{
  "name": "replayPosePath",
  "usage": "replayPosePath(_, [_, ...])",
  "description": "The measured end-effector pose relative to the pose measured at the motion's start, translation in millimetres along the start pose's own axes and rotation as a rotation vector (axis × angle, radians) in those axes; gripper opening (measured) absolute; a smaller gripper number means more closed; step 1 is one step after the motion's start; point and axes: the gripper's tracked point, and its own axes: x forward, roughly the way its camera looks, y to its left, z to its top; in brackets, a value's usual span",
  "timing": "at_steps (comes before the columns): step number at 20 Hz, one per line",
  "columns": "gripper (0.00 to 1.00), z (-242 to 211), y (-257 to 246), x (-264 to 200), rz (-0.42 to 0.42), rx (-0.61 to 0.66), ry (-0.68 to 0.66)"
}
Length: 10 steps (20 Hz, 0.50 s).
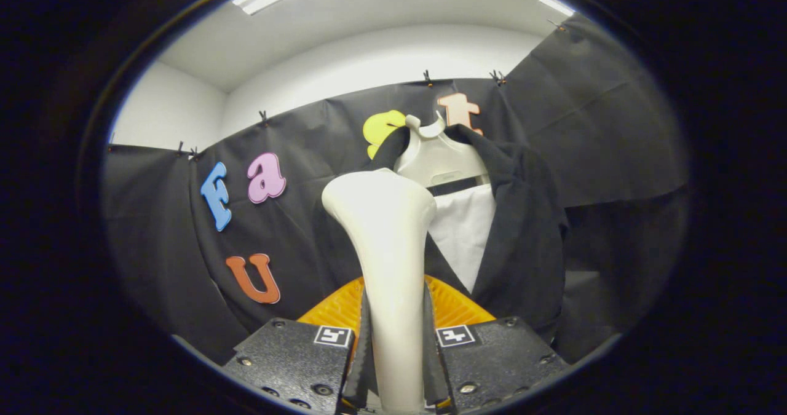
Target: Iron the clothes twice with a garment steamer, once on the left side and once on the right side.
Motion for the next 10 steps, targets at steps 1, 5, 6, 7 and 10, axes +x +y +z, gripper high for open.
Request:
replayPosePath(1, [0.37,-4,-3,6,-0.008,-0.005,0.007])
replayPosePath(5, [0.37,-20,-13,22,-0.039,-0.029,0.044])
replayPosePath(6, [0.37,-26,-16,22,-0.046,-0.034,0.055])
replayPosePath(7, [0.37,-31,-18,23,-0.052,-0.037,0.061])
replayPosePath(10, [0.37,-45,-24,24,-0.069,-0.063,0.079])
